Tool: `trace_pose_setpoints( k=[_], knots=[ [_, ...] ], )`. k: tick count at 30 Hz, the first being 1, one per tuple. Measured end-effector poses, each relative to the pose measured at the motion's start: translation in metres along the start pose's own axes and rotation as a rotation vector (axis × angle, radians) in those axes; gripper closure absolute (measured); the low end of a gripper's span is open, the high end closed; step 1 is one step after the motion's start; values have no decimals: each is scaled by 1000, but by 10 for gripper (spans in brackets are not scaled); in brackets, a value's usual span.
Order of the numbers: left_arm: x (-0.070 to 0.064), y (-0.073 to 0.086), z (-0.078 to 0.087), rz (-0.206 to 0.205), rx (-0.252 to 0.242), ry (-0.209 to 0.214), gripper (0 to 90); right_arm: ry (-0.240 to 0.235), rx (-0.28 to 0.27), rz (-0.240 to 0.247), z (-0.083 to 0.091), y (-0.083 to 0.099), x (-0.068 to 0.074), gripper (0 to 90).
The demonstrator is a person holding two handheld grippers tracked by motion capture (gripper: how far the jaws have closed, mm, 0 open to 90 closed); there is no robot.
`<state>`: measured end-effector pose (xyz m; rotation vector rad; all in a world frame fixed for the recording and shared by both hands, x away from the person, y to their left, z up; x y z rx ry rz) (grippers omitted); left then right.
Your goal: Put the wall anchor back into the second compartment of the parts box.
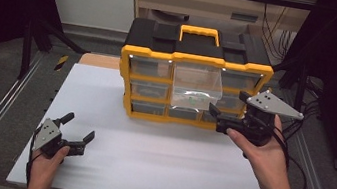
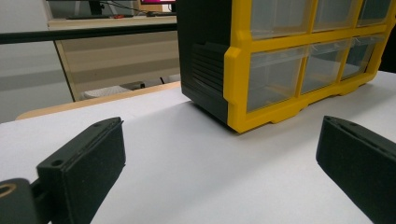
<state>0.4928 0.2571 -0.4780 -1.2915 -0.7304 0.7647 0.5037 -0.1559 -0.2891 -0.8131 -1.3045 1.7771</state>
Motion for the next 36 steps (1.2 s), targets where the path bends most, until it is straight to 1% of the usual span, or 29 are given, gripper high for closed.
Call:
trace_pose_setpoints(
  k=[4,7,13,14,20,21,22,27,31,32,34,35,36],
  knots=[
    [0,0,0,0,1,1,11,5,1,0,-1,6,2,59],
    [0,0,0,0,0,0,11,0,8,-6,-3,10,3,56],
    [0,0,0,0,1,1,11,-10,17,4,-5,19,7,60],
    [0,0,0,-1,1,1,11,-9,15,-3,-6,20,8,60],
    [0,0,0,0,-1,-1,11,-15,24,-1,-8,29,12,62],
    [0,0,0,-1,0,0,11,-16,25,-9,-8,30,13,63],
    [0,0,0,0,0,0,11,-17,25,-3,-8,31,14,65],
    [0,0,0,-1,0,0,11,-21,30,-7,-8,37,17,76],
    [0,0,0,-1,0,1,11,-20,33,-5,-9,43,19,110],
    [0,0,0,-1,1,0,11,-22,36,-12,-9,44,20,130],
    [0,0,0,-1,1,0,11,-20,39,0,-10,46,20,161],
    [0,0,0,-1,0,0,11,-8,38,-1,-9,47,20,188],
    [0,0,0,-1,0,0,11,-6,37,4,-9,47,20,223]
  ],
)
Point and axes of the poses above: each handheld gripper's, and its own axes: z roughly backward along the jaws, y roughly out of its underside, x roughly to its left, the point moved 8 cm from there along -z, roughly forward along the jaws, and after that the axes turned 2 degrees about y, right-handed, at the moved point
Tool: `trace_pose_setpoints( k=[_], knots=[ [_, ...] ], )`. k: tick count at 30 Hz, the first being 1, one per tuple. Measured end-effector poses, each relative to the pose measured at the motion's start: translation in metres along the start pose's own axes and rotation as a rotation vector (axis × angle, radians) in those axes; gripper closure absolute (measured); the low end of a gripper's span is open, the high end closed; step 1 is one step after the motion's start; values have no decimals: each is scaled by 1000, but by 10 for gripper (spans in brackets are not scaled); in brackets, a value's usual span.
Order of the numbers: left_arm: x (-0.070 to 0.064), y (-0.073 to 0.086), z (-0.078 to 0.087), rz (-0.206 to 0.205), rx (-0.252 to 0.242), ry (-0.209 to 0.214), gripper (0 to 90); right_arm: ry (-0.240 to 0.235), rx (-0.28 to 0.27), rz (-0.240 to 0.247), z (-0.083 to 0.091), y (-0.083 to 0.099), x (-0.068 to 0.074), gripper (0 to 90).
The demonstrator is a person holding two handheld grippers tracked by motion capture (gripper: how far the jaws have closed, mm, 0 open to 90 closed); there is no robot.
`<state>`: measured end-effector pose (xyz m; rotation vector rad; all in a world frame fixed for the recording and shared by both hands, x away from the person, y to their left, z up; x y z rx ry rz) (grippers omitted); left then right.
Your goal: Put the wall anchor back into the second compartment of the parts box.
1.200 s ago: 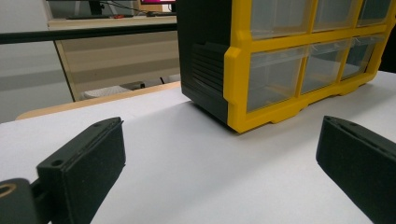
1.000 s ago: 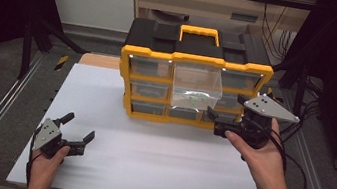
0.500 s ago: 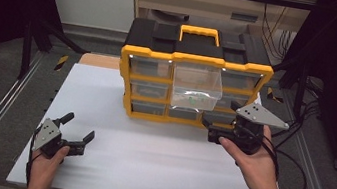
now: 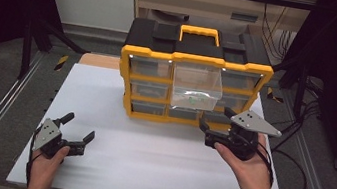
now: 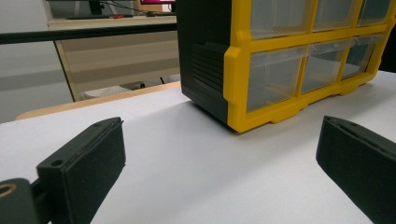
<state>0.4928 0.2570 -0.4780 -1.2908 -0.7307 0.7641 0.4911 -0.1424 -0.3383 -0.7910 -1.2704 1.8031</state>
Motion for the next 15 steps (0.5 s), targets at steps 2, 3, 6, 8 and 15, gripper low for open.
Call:
trace_pose_setpoints(
  k=[2,3,6,8,15],
  knots=[
    [0,0,0,0,0,0,11,2,3,0,1,1,0,255],
    [0,0,0,0,0,0,11,1,1,0,1,1,1,283],
    [0,0,0,0,0,0,11,-2,5,5,2,1,1,336],
    [0,0,0,0,0,1,11,2,5,3,3,1,2,372],
    [0,0,0,0,0,1,11,-8,32,3,4,5,3,485]
  ],
)
Point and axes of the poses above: each handheld gripper's, and its own axes: z roughly backward along the jaws, y roughly out of its underside, x roughly to its left, the point moved 8 cm from there along -z, roughly forward along the jaws, and after that the axes turned 2 degrees about y, right-handed, at the moved point
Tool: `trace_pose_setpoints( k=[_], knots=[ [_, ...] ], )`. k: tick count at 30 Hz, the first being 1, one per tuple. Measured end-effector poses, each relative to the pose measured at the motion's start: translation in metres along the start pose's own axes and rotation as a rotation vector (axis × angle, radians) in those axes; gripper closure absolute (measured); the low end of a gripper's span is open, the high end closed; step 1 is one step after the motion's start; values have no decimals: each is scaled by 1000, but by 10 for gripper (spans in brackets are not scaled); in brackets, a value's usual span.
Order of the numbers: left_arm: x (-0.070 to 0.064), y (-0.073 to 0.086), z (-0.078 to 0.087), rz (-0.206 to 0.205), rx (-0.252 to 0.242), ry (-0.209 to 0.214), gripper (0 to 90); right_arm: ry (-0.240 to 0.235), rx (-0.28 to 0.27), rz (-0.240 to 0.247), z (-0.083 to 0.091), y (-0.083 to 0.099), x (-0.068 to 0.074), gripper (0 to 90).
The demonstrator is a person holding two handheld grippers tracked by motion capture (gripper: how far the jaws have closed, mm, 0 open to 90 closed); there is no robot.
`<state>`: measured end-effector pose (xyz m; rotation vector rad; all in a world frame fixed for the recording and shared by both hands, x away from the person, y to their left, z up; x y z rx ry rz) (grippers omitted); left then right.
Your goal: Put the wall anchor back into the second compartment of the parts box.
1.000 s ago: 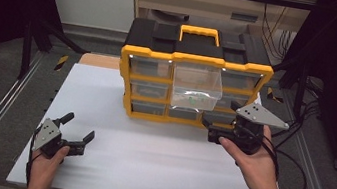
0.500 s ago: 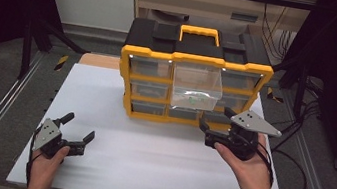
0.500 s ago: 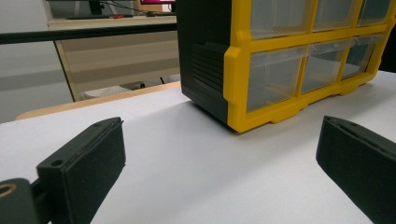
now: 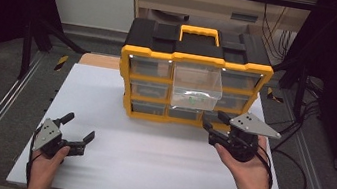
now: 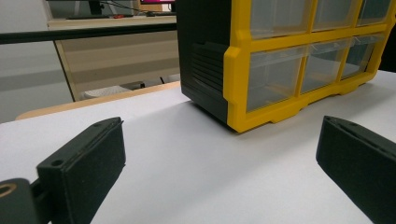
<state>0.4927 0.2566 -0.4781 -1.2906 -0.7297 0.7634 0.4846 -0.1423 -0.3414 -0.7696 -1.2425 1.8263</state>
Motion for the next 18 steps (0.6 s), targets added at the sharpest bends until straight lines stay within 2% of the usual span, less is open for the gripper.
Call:
trace_pose_setpoints(
  k=[13,18],
  knots=[
    [-1,0,-1,-2,3,2,11,-15,-12,13,-1,-5,2,736],
    [0,0,0,-2,2,2,11,-38,-13,24,-4,-8,5,839]
  ],
)
Point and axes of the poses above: each handheld gripper's, and its own axes: z roughly backward along the jaws, y roughly out of its underside, x roughly to its left, the point moved 8 cm from there along -z, roughly forward along the jaws, and after that the axes turned 2 degrees about y, right-handed, at the moved point
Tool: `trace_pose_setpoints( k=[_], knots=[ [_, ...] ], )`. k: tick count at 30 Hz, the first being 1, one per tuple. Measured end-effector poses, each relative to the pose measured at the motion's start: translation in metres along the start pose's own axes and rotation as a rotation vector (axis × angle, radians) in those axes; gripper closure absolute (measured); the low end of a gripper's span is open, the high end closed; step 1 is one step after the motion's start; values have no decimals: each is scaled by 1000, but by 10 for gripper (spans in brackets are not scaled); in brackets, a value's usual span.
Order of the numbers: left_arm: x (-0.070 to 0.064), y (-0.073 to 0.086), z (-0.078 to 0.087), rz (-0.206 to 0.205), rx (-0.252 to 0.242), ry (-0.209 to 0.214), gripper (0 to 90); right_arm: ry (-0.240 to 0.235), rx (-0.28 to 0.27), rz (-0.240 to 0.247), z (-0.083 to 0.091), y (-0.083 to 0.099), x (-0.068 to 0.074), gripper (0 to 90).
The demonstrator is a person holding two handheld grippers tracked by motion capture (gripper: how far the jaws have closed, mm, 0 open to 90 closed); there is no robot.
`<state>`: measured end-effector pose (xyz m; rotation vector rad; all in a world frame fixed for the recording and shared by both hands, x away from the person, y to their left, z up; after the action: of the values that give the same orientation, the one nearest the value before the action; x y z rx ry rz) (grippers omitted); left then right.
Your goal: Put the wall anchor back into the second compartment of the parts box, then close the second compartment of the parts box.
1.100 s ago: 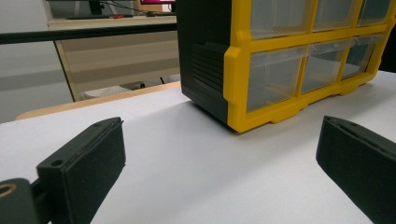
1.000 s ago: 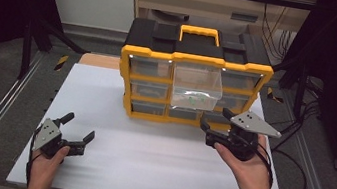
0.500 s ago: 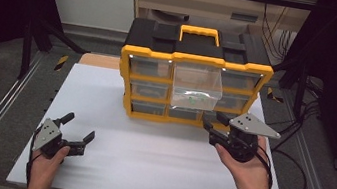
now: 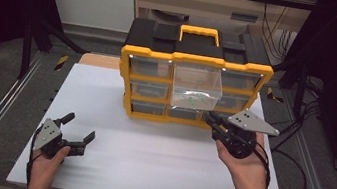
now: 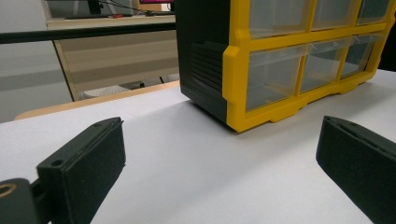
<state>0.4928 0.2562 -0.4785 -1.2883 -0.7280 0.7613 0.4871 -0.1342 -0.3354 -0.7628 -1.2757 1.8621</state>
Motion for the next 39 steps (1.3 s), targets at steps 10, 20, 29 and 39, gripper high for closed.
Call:
trace_pose_setpoints(
  k=[10,20,29,39],
  knots=[
    [0,0,0,-1,1,1,11,-39,-2,17,-3,-6,6,900],
    [0,0,0,0,-1,1,11,-35,-11,18,-7,-10,6,900],
    [0,0,0,1,-2,0,11,-32,-14,21,-12,-14,7,900],
    [0,0,0,1,-2,-1,11,-37,-10,26,-20,-18,5,900]
  ],
)
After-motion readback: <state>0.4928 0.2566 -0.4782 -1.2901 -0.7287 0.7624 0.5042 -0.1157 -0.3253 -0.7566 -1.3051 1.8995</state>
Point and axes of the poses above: each handheld gripper's, and its own axes: z roughly backward along the jaws, y roughly out of its underside, x roughly to its left, the point moved 8 cm from there along -z, roughly forward along the jaws, and after that the axes turned 2 degrees about y, right-handed, at the moved point
